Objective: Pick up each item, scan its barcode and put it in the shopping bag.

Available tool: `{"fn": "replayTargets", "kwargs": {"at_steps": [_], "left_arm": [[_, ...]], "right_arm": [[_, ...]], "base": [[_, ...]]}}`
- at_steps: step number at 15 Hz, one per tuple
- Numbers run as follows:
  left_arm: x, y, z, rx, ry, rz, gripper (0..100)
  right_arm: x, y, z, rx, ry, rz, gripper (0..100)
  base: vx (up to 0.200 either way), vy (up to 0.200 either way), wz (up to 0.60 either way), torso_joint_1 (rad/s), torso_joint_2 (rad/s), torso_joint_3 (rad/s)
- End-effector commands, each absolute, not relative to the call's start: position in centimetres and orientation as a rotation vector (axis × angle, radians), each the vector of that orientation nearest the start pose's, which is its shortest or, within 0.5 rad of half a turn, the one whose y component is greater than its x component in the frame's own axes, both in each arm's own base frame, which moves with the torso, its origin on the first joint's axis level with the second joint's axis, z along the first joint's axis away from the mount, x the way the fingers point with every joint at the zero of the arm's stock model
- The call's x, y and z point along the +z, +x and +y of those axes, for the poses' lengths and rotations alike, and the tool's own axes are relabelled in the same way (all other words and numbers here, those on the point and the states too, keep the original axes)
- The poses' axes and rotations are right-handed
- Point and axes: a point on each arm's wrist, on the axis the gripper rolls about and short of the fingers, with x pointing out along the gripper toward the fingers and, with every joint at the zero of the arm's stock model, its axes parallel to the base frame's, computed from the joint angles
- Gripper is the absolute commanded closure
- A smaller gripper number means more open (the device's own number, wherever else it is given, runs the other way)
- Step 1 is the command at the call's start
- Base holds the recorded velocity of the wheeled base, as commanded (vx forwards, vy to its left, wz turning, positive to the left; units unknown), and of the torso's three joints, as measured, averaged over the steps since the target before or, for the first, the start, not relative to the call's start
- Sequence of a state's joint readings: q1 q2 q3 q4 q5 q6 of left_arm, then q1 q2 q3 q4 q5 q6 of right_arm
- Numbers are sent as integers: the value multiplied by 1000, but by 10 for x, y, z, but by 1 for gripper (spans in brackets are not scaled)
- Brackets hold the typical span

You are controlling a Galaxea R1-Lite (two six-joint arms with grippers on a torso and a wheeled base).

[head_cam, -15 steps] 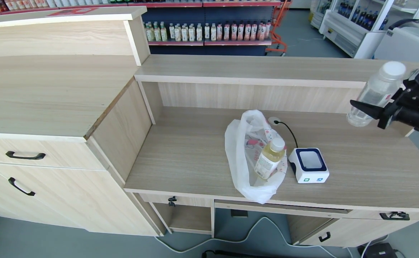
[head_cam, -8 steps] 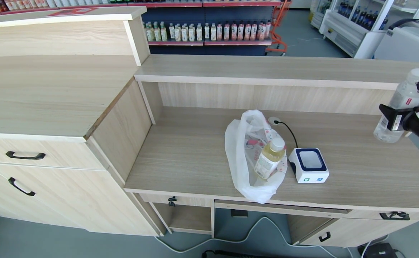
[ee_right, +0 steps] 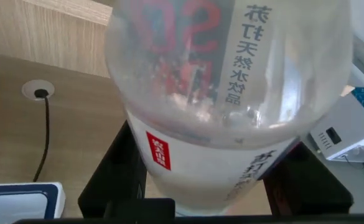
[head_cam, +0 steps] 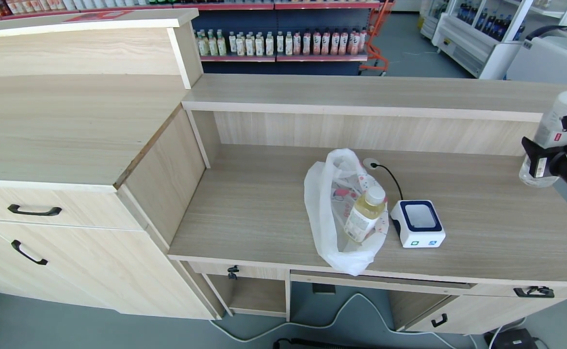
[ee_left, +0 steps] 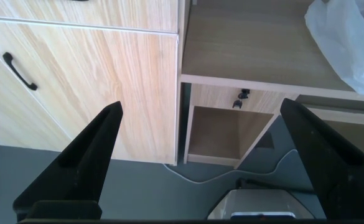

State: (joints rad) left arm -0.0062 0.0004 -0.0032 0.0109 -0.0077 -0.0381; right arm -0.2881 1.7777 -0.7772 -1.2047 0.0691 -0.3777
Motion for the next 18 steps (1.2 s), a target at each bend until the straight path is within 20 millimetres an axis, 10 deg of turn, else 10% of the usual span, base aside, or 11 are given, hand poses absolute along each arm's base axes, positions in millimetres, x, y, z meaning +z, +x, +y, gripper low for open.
{"fn": "replayTargets", "kwargs": {"at_steps": [1, 18], "left_arm": [[75, -23, 0, -14, -38, 8, 0], [75, -23, 0, -14, -38, 8, 0]], "right_arm": [[204, 311, -88, -229, -415, -153, 100], [137, 433, 7, 381, -53, -140, 100]], "base": [[0, 0, 600, 7, 2, 7], [0, 0, 106, 0, 0, 1]]}}
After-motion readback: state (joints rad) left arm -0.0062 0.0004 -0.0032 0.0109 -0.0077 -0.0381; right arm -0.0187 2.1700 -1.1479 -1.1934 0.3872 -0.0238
